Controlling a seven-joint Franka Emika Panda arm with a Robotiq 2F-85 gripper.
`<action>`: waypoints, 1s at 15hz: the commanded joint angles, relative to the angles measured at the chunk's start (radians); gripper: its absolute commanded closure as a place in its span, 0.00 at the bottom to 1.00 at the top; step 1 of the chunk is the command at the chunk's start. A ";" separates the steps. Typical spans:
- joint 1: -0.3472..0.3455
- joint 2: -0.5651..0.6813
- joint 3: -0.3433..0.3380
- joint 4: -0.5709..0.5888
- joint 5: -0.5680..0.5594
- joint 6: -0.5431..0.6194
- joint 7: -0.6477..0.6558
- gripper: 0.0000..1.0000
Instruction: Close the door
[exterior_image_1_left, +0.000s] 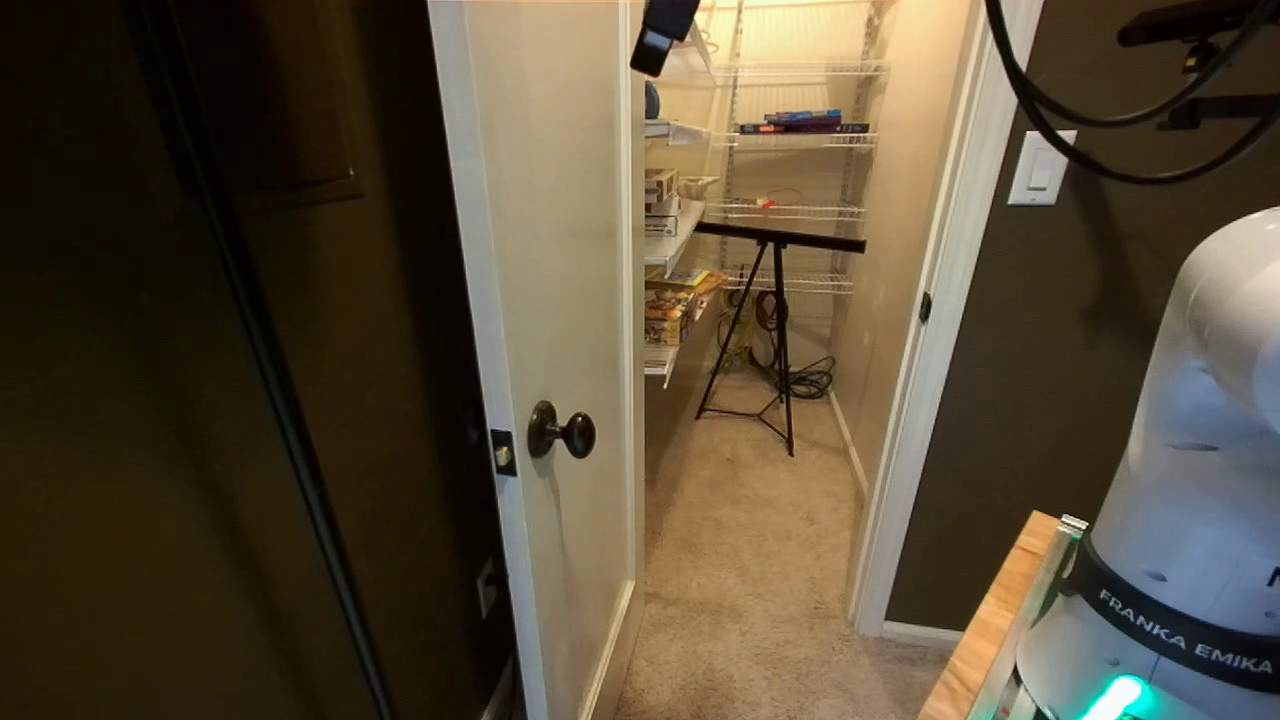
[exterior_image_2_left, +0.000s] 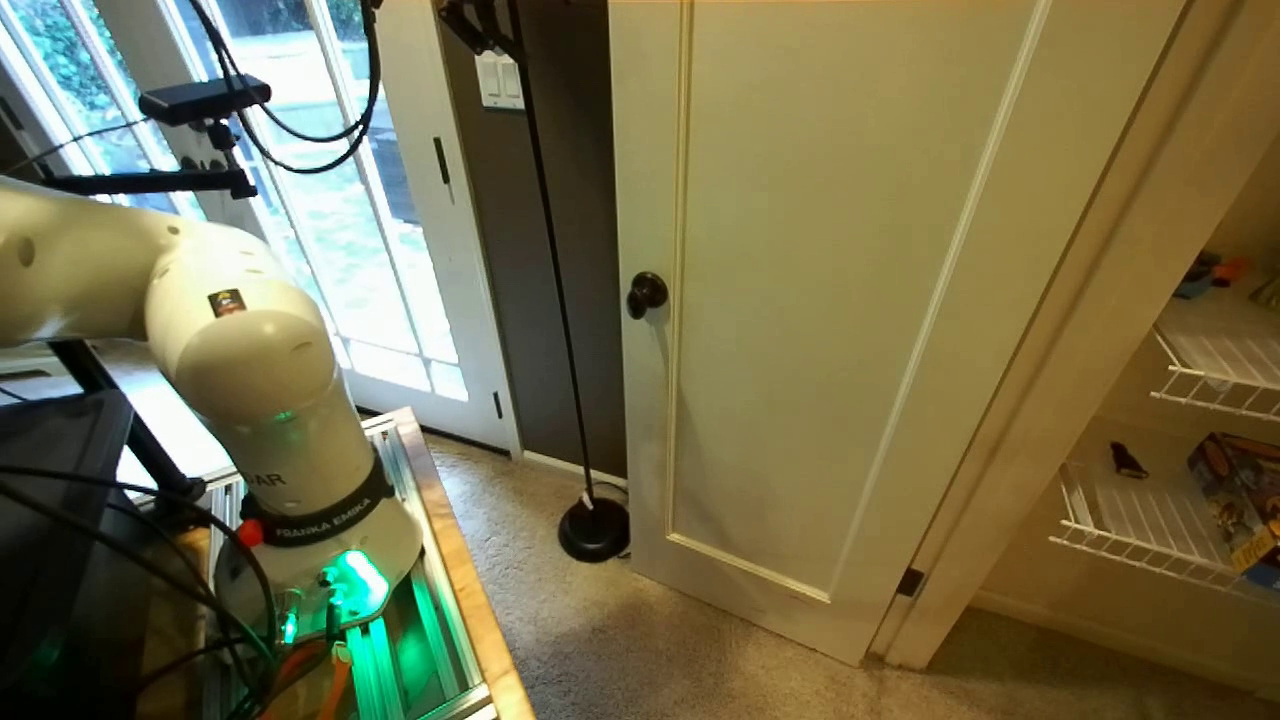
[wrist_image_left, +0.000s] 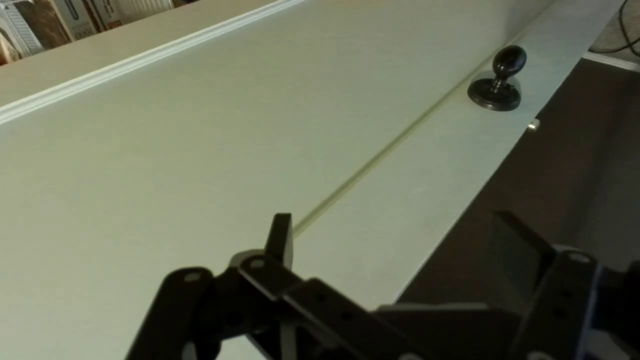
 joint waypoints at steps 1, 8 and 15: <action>0.038 0.048 0.044 0.040 -0.037 -0.010 0.014 0.00; -0.017 0.124 0.175 0.117 -0.171 0.052 0.124 0.00; -0.181 0.251 0.299 0.247 -0.373 0.185 0.305 0.00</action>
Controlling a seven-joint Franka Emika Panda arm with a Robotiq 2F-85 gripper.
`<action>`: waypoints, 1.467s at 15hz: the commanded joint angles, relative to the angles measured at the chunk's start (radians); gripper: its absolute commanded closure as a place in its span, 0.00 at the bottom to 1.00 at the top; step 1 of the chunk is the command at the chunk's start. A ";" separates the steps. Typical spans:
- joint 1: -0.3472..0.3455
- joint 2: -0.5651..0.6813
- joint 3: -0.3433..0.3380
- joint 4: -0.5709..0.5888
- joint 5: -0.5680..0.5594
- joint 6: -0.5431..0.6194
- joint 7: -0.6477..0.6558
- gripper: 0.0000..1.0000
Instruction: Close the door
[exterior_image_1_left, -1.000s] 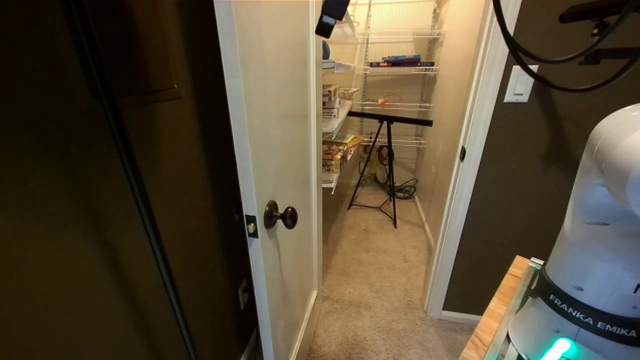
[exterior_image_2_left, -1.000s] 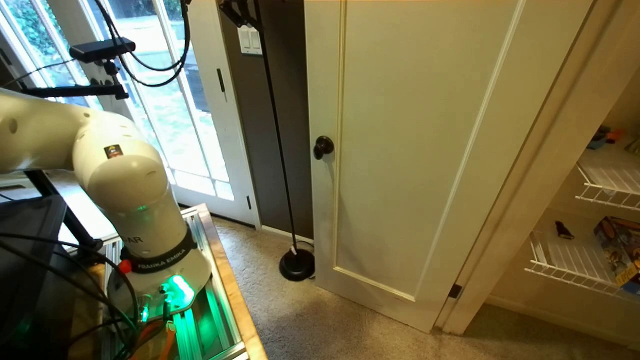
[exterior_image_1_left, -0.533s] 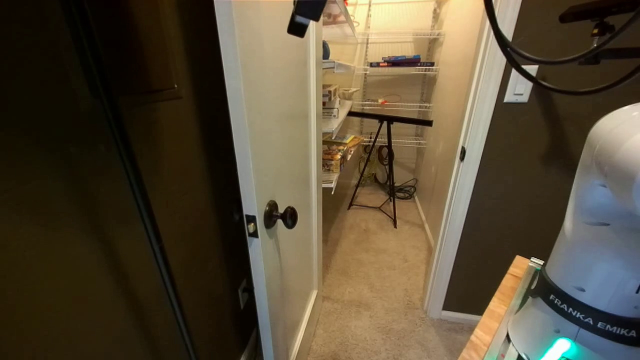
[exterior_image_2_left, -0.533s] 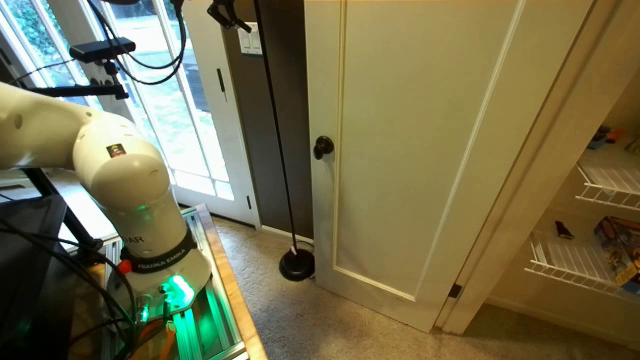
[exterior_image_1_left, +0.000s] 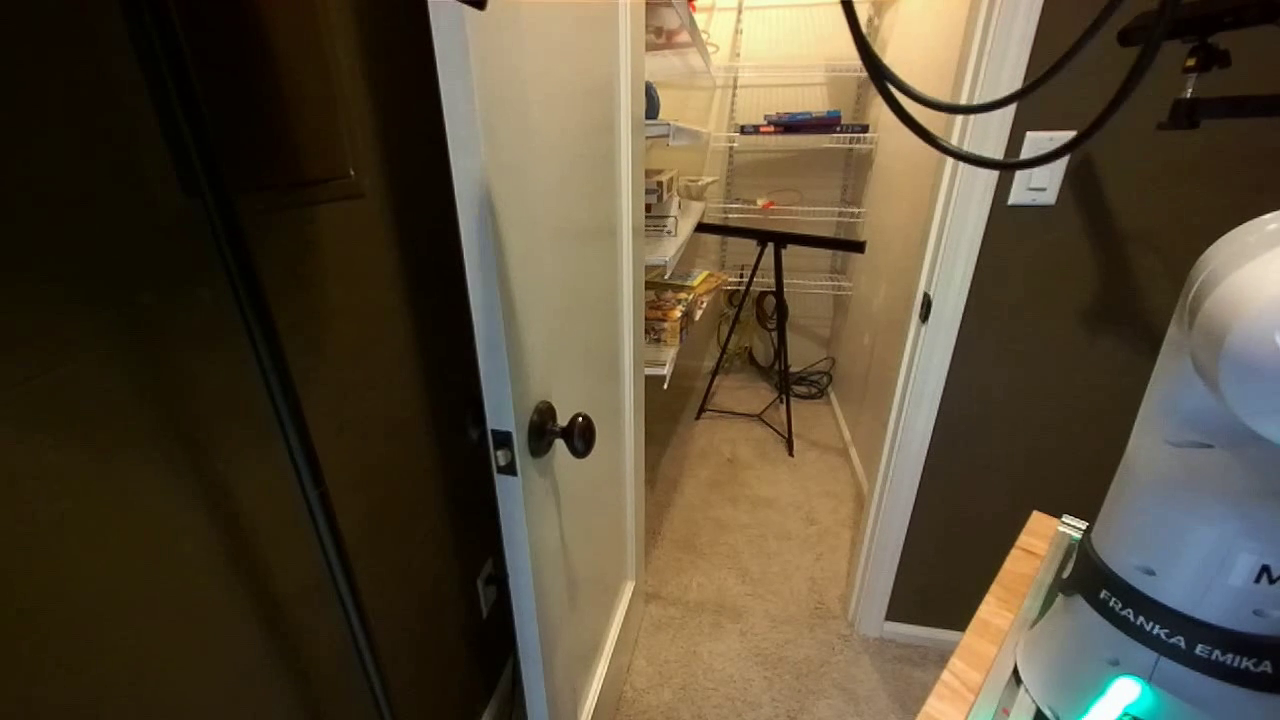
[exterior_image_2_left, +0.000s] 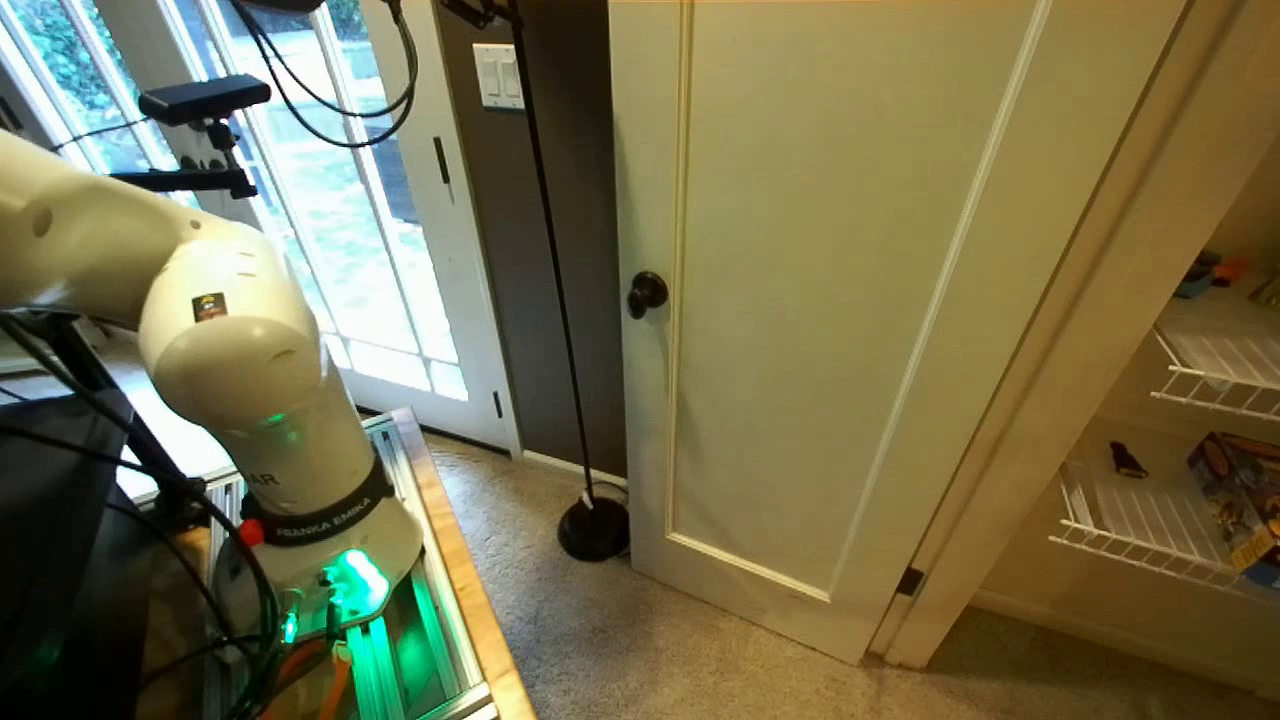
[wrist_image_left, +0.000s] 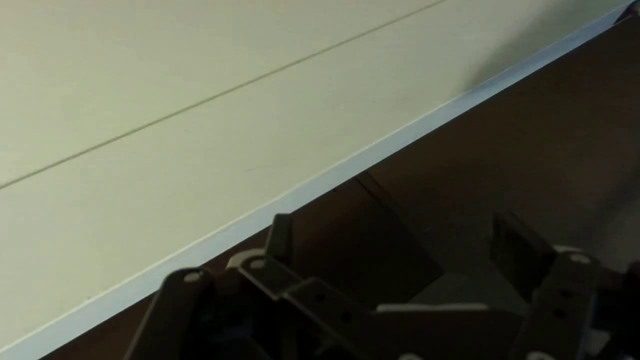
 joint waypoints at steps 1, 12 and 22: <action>-0.092 0.091 0.078 0.098 -0.126 0.036 0.119 0.00; -0.207 0.338 0.257 0.283 -0.471 -0.214 0.394 0.00; -0.089 0.426 0.181 0.294 -0.495 -0.295 0.394 0.00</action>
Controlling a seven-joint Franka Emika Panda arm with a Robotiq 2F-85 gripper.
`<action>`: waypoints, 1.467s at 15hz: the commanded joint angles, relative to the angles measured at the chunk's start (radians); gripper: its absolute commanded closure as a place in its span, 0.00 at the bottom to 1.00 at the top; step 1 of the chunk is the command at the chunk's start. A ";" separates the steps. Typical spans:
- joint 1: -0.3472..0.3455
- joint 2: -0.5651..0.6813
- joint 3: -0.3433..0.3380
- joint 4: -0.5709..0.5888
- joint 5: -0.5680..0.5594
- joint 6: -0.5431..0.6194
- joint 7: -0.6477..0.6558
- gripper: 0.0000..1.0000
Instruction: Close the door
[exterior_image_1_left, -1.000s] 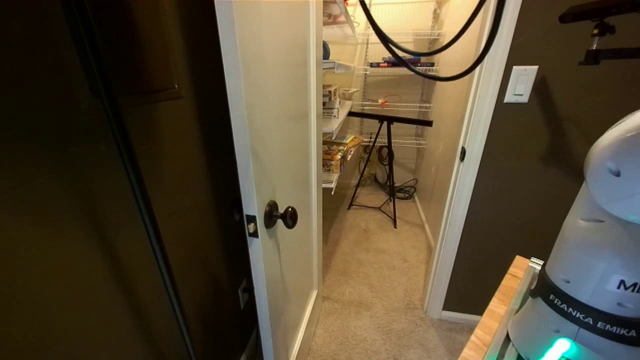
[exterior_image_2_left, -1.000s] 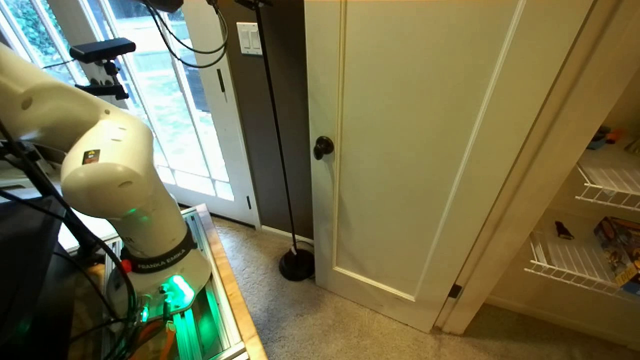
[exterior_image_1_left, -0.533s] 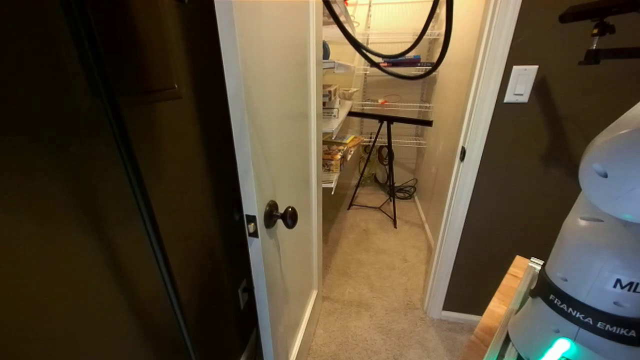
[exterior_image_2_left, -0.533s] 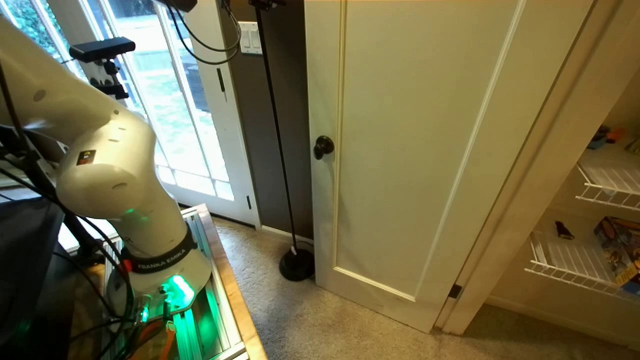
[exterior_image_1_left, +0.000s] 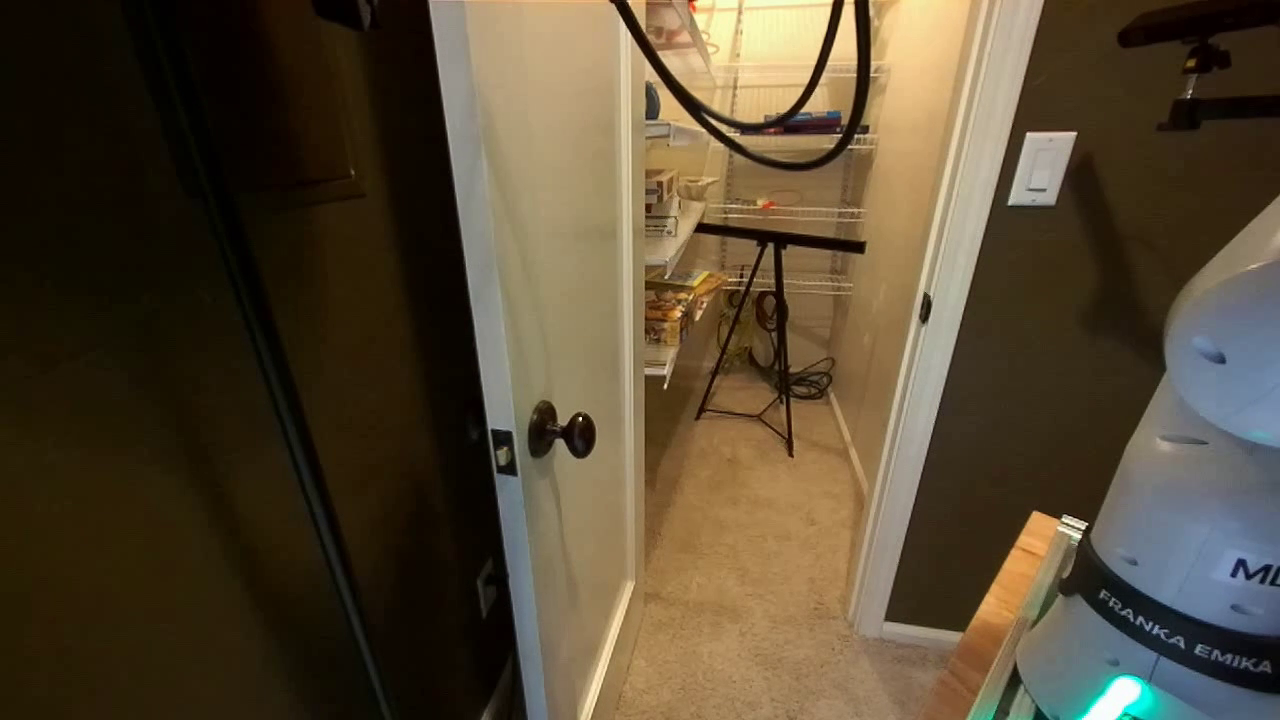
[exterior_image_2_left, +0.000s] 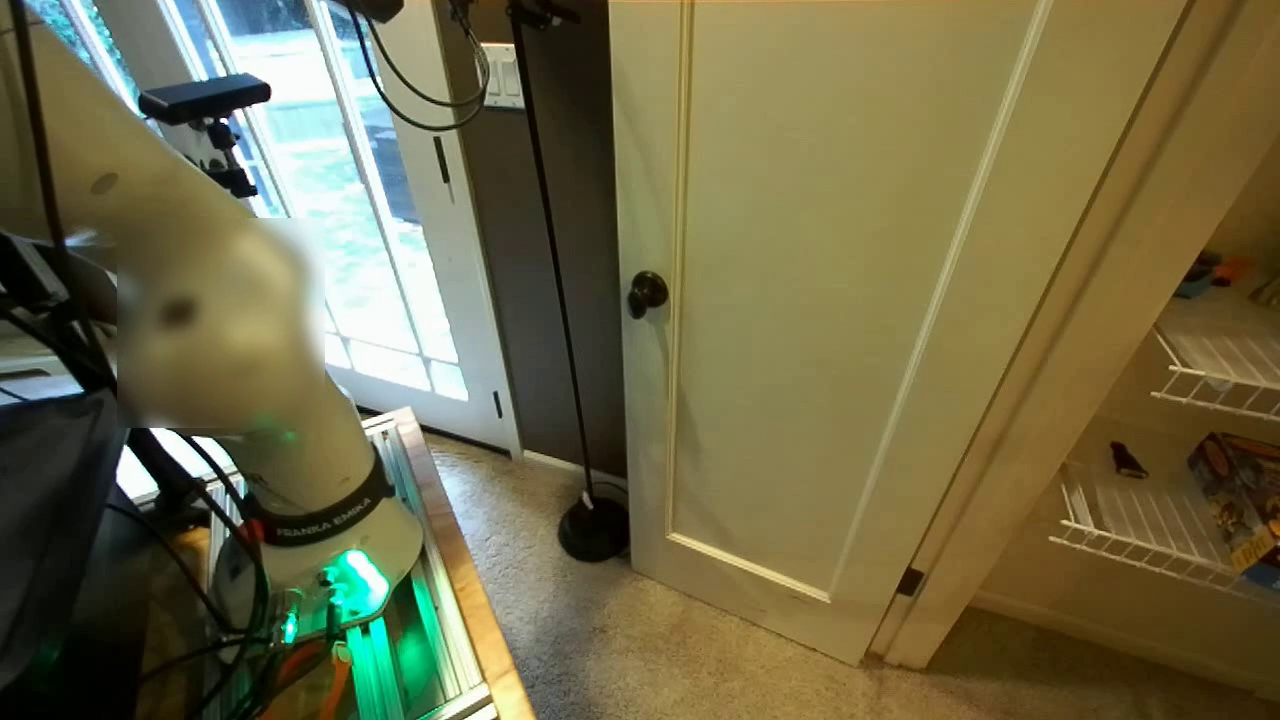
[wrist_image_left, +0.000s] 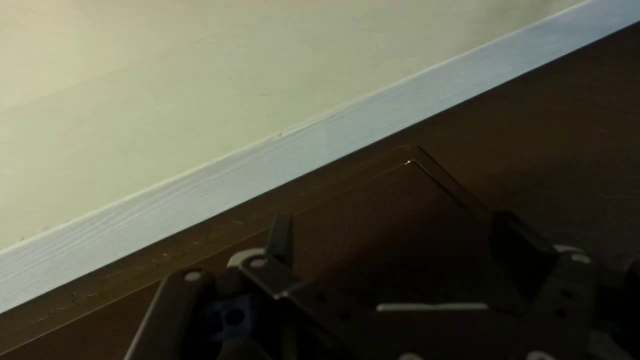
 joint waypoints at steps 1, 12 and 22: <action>0.091 0.044 -0.059 0.008 -0.047 -0.045 0.020 0.00; 0.244 0.226 -0.185 0.115 -0.187 -0.213 0.059 0.00; 0.388 0.352 -0.317 0.209 -0.259 -0.355 0.070 0.00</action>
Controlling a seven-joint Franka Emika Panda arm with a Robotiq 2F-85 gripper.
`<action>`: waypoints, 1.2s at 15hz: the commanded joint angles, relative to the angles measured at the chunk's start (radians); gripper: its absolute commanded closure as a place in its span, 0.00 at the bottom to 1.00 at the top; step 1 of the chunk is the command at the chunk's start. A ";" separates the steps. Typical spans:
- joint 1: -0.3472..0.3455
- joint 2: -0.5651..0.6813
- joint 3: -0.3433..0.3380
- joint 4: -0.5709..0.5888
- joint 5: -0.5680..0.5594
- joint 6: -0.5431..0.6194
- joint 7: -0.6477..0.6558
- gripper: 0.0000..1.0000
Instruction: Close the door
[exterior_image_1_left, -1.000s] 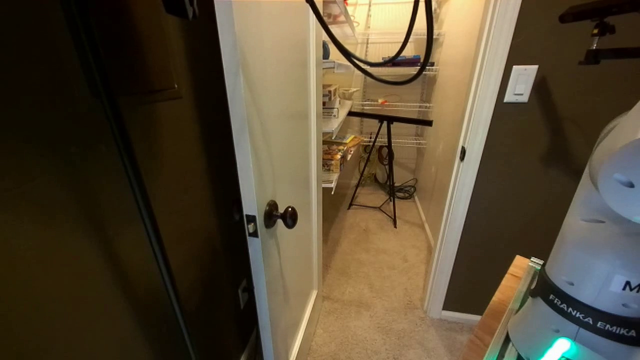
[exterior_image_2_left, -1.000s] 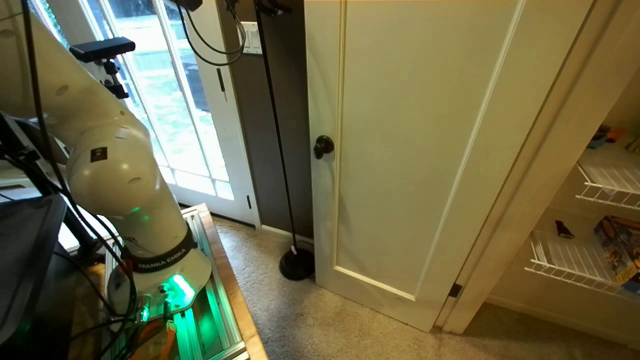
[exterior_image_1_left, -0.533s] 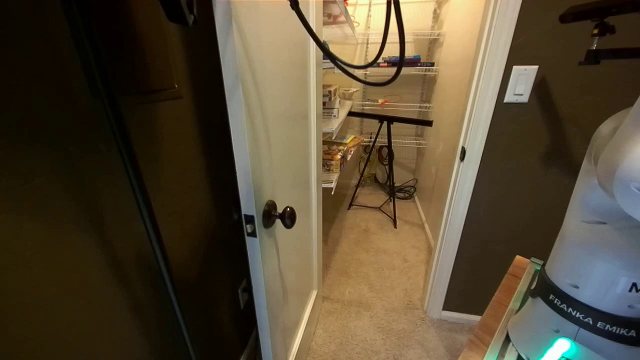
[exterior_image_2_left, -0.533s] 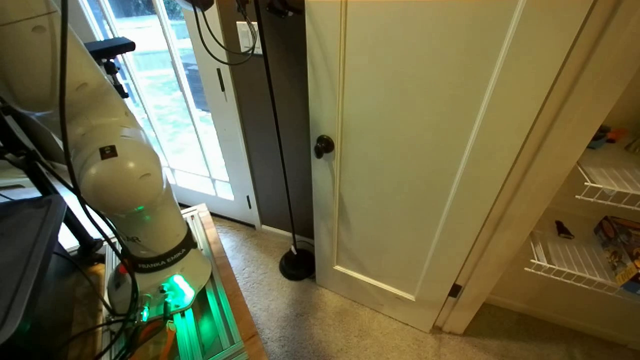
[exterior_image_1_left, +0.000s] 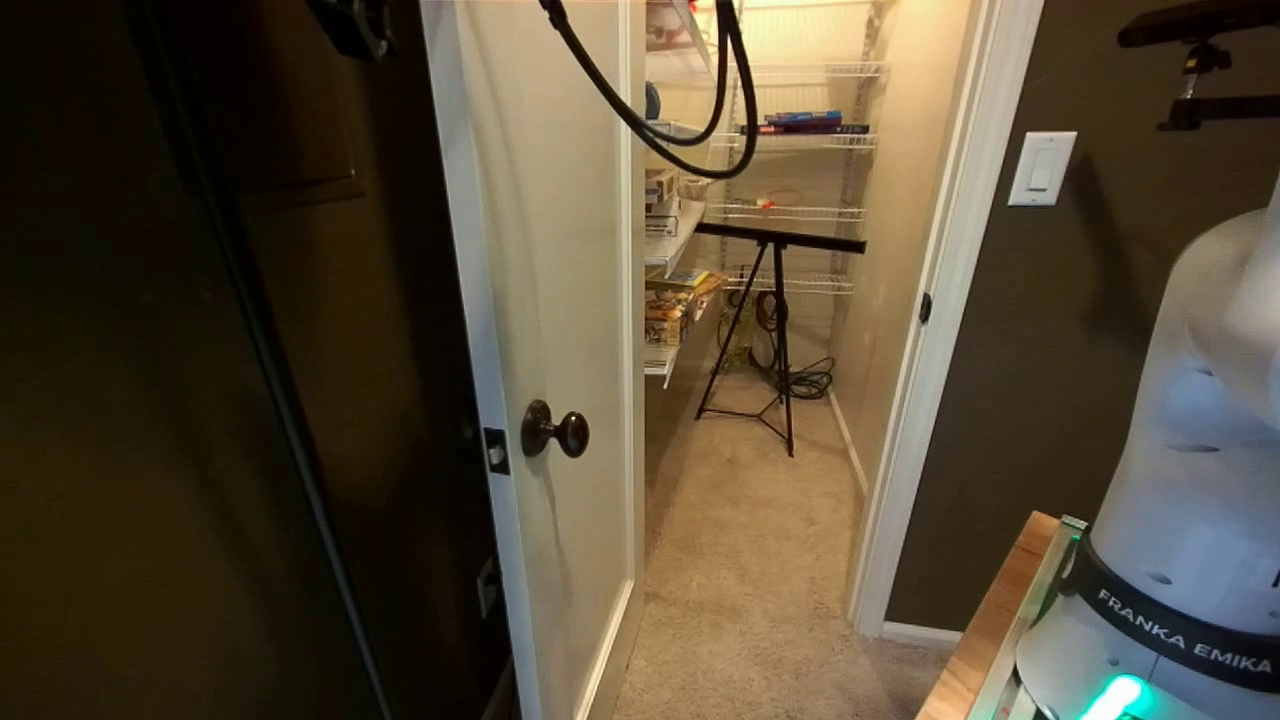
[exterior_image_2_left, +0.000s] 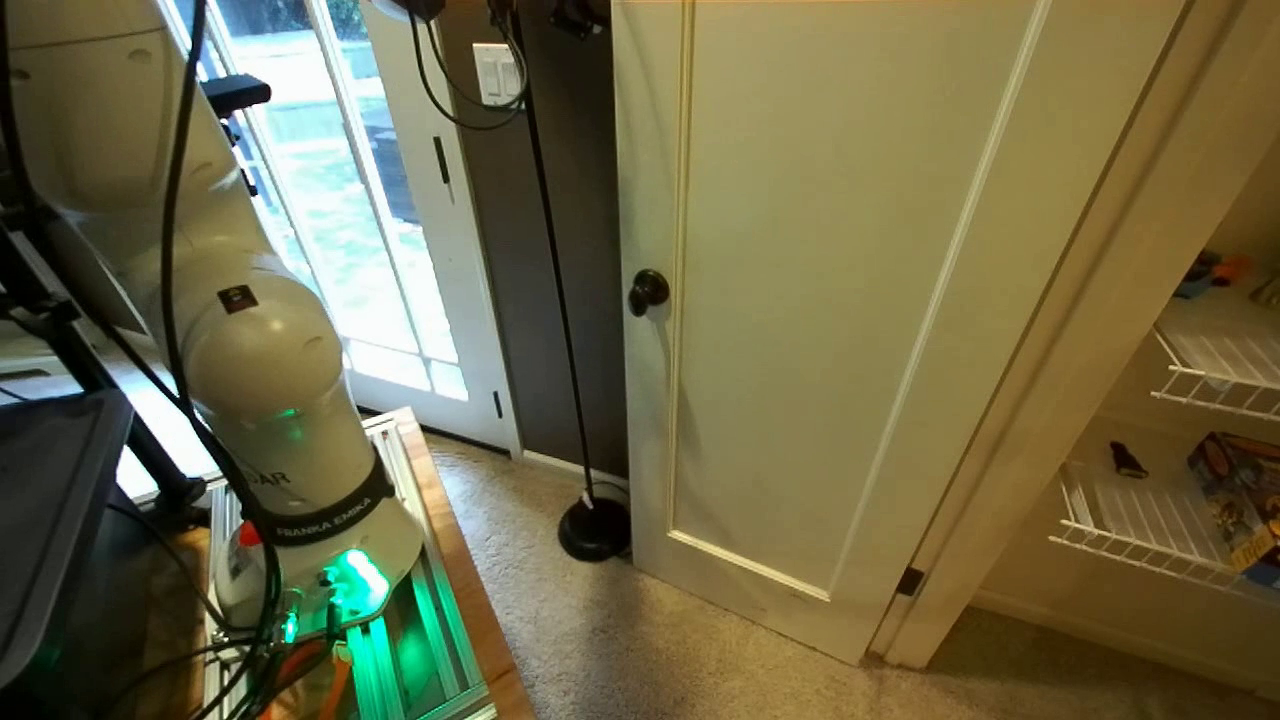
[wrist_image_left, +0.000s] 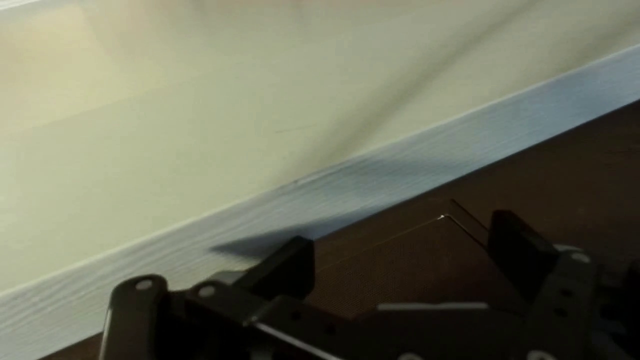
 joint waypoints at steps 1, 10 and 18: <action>0.056 0.060 -0.061 0.047 -0.057 -0.054 0.015 0.00; 0.118 0.026 -0.157 -0.005 -0.037 -0.125 -0.013 0.00; 0.116 -0.075 -0.200 -0.127 0.005 -0.192 -0.009 0.00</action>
